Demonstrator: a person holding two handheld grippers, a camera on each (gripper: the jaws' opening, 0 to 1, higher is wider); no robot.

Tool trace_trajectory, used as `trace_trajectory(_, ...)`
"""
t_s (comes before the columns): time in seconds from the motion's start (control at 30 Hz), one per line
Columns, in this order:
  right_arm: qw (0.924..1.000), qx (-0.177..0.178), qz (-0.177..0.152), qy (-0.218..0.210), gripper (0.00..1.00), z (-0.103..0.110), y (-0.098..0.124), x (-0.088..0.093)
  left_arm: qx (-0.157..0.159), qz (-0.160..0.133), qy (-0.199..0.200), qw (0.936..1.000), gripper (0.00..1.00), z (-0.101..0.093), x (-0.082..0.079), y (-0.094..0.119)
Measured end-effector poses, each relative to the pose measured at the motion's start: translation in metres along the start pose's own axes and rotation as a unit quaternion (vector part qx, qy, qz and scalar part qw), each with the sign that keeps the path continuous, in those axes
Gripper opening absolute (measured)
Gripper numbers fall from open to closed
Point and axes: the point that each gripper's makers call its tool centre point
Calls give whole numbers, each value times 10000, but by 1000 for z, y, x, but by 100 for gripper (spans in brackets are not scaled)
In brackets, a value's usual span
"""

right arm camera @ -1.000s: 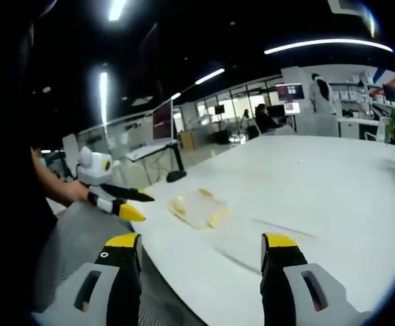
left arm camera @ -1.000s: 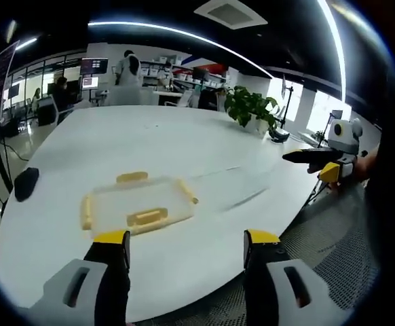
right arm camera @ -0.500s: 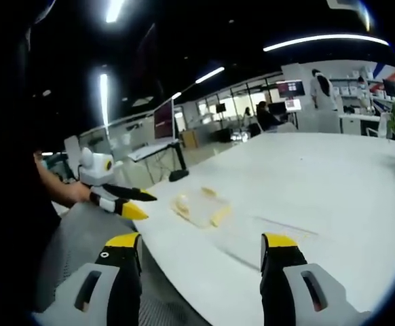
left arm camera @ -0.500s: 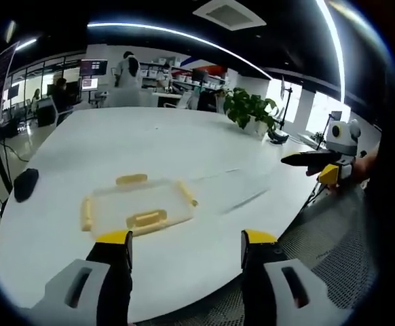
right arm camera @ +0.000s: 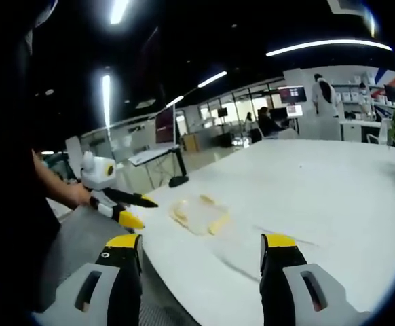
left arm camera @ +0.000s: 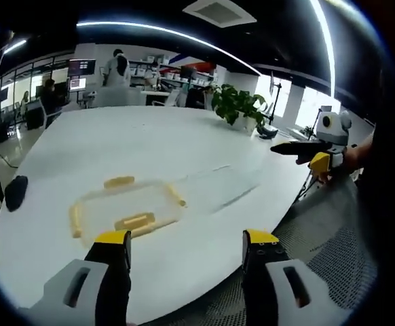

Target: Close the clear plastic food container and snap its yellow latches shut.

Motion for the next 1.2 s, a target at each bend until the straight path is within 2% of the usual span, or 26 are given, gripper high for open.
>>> trace_trajectory(0.23, 9997, -129, -82, 205, 70, 3, -10, -16, 73, -74, -81, 9999, 69, 3, -11, 0)
trace_trajectory(0.53, 9995, -197, -55, 245, 69, 3, -27, -20, 162, -198, 56, 9997, 74, 7, -23, -5)
trace_trajectory(0.7, 9996, -161, -135, 174, 68, 1, -33, -26, 288, -139, -96, 9994, 78, 10, -27, -8)
trace_trajectory(0.83, 9996, -164, -148, 160, 67, 1, -38, -28, 322, -134, 162, 9993, 84, 17, -31, -9)
trace_trajectory(1.03, 9995, -184, -100, 247, 67, 3, -47, -28, 429, 114, -31, 9990, 99, 22, -24, -13)
trace_trajectory(1.2, 9995, -159, -146, 241, 68, 2, -53, -31, 529, 160, -196, 9983, 99, 26, -26, -13)
Point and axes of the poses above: the point that each gripper's makers call its tool centre point, and the gripper's own axes: y roughly backward along the fingers, z roughly to its left, x roughly out of its underside, and after that the axes turned 3 degrees about -x, right-handed
